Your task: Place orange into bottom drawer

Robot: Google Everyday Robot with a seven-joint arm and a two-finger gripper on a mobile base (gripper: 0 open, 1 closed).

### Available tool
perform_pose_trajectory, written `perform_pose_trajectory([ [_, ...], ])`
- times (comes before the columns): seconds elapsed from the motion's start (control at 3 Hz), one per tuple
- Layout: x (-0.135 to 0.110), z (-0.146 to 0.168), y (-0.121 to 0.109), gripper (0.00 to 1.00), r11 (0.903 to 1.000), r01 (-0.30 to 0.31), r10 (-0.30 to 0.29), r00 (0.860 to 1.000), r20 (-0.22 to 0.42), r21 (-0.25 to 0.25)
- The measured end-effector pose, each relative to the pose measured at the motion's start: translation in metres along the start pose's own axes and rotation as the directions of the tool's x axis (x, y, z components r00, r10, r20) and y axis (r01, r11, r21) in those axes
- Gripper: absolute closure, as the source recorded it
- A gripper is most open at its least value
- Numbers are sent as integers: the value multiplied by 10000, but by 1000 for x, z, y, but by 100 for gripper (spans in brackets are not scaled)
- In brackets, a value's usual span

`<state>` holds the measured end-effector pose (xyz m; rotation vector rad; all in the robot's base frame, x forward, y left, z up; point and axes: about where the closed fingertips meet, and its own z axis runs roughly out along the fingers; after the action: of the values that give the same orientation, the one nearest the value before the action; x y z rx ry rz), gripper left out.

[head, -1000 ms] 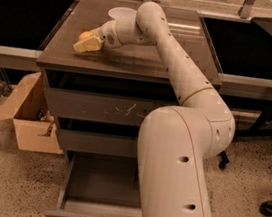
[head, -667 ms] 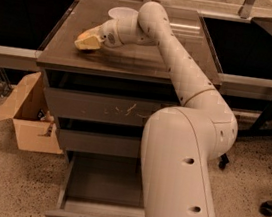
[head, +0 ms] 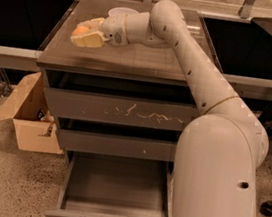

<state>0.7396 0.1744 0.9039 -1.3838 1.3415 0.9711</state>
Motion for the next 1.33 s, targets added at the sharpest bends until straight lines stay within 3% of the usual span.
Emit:
perform_pose_trajectory([
  [0.67,1,-2,13,100,9999,30,-32,9997,-239,-98],
  [1.0,-4,-21,53,100,9997,241,-243,9973,-689,-39],
  [1.33,9,-32,95,100,9998,63,-83,9937,-1121,-180],
])
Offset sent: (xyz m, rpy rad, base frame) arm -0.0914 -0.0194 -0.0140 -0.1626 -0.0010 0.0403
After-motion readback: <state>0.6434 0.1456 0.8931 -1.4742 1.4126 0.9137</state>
